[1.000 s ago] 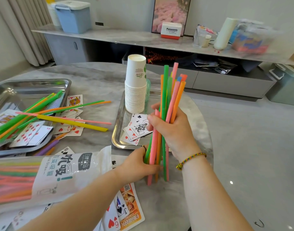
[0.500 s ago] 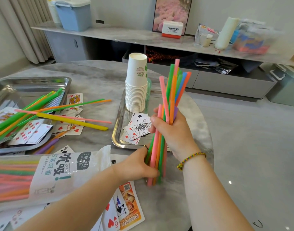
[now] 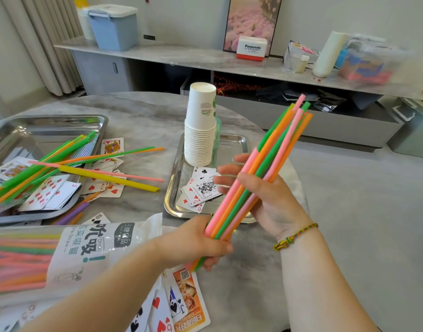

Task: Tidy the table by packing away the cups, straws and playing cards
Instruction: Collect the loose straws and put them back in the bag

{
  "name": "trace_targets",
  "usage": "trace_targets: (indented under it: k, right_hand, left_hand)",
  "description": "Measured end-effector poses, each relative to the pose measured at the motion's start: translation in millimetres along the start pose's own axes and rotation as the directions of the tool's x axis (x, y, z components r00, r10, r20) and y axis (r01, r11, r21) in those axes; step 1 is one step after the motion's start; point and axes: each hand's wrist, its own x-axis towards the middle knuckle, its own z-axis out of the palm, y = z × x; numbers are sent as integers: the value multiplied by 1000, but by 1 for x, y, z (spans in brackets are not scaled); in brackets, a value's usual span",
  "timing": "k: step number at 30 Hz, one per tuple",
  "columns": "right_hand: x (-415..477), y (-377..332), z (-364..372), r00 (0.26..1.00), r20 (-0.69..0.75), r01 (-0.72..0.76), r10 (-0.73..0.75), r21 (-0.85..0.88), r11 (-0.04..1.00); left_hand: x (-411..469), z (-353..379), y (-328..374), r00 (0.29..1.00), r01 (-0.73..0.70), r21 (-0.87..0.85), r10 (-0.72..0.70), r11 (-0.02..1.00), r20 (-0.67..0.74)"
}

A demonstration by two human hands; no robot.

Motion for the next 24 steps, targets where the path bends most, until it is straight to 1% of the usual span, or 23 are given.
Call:
trace_targets:
  k: [1, 2, 3, 5, 7, 9, 12, 14, 16, 17, 19, 21, 22, 24]
  right_hand:
    - [-2, 1, 0, 995, 78, -54, 56, -20, 998]
    - [-2, 4, 3, 987, 125, -100, 105, -48, 994]
    - [-3, 9, 5, 980, 139, -134, 142, -60, 989]
    - [-1, 15, 17, 984, 93, -150, 152, -27, 988]
    - [1, 19, 25, 995, 12, -95, 94, 27, 995]
    - [2, 19, 27, 998, -48, -39, 44, 95, 995]
    - [0, 19, 27, 998, -64, -19, 29, 153, 988]
    - [-1, 23, 29, 998, -15, -55, 59, 180, 982]
    - [-3, 28, 32, 991, 68, -129, 119, 169, 977]
    - [-4, 31, 35, 985, 93, -156, 143, 152, 976]
    - [-3, 37, 39, 988, 71, -145, 137, 115, 983]
    - [-1, 39, 41, 994, 18, -107, 106, 87, 990]
    - [-1, 39, 42, 995, 0, -100, 101, 96, 990]
    - [1, 38, 39, 995, -39, -86, 91, 123, 989]
  left_hand:
    - [-4, -4, 2, 999, 1, -17, 0, 1000, 40]
    - [-8, -7, 3, 999, -2, -22, 4, 1000, 54]
    - [-9, -9, 5, 999, -7, -24, 8, 1000, 48]
    - [-12, -10, 7, 1000, -3, -32, 3, 999, 0]
    - [-15, -10, 8, 999, 9, -31, -10, 999, -33]
    - [-18, -9, 6, 999, 14, -9, -15, 1000, -36]
    - [-24, -6, 0, 997, 45, -54, -48, 998, -58]
    - [-29, -5, 1, 998, 52, -109, -56, 993, -36]
    - [-32, -7, 5, 999, 25, -151, -28, 988, -16]
    - [-33, -8, 7, 999, 3, -144, -8, 990, -32]
    - [-34, -10, 9, 993, 0, -68, -9, 998, -122]
    - [-33, -13, 10, 977, 49, 2, -48, 999, -209]
    - [-34, -16, 10, 970, 75, 35, -65, 997, -235]
    - [-38, -23, 8, 960, 129, 172, -79, 977, -270]
